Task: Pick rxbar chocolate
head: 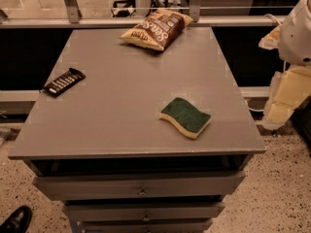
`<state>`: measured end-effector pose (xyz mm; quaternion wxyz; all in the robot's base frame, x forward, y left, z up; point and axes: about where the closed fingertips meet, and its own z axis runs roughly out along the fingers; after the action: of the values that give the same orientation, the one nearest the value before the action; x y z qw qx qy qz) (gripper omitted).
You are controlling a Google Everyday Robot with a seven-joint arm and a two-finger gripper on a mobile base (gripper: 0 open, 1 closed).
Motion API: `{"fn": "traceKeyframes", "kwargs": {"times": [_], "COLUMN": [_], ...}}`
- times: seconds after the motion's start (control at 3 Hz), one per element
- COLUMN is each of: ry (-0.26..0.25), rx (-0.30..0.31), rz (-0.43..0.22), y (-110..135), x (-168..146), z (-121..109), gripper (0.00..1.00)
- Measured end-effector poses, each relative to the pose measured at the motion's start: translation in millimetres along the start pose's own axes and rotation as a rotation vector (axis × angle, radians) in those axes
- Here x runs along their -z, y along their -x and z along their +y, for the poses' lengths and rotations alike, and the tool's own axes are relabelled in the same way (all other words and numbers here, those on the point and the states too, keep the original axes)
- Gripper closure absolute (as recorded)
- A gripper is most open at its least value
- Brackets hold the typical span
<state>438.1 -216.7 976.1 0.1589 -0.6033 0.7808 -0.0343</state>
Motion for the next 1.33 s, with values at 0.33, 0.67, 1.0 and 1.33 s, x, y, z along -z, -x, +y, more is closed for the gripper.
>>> {"fn": "traceKeyframes", "kwargs": {"times": [0.33,0.67,1.0,1.33], "ry": [0.0,0.001,-0.003,-0.02], "rx": [0.0,0.004,0.057,0.123], "rz": [0.0,-0.04,-0.139,-0.29], "y": [0.0,9.4,51.2,121.3], "x": [0.0,-8.4,-42.5,-85.2], "z": [0.0,-11.1,-41.1,-87.9], "gripper": [0.0,0.0,0.0,0.0]}}
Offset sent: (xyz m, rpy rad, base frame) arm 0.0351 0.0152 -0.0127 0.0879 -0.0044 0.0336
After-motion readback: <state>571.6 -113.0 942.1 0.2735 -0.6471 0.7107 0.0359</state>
